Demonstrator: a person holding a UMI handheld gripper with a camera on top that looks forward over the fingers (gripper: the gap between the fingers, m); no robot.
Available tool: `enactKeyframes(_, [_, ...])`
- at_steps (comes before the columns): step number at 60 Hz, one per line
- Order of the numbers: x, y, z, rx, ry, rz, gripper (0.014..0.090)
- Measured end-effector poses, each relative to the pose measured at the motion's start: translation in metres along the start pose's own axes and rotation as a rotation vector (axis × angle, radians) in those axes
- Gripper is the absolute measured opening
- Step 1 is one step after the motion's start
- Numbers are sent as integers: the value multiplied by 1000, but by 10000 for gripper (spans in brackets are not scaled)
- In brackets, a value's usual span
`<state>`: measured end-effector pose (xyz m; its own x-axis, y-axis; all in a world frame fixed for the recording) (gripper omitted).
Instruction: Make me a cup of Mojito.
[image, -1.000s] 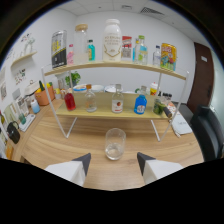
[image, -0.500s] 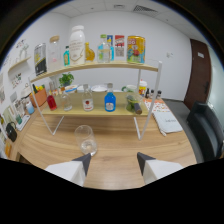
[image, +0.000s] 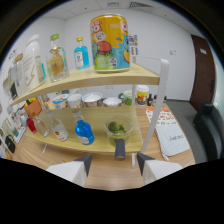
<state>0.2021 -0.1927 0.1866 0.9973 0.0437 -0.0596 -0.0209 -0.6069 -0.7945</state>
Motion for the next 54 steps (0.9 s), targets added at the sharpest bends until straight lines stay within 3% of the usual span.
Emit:
enactKeyframes(10, [9,-6,29,-30,5,8,724])
enactKeyframes(19, [18,-2,46,-77,25,20,440])
enactKeyframes(29, [15,0,47,-96,8,31,212])
enactKeyframes(32, [15,-1,47,-94,14,23,182])
enactKeyframes(54, [12,-13,30,-19,57,11,158])
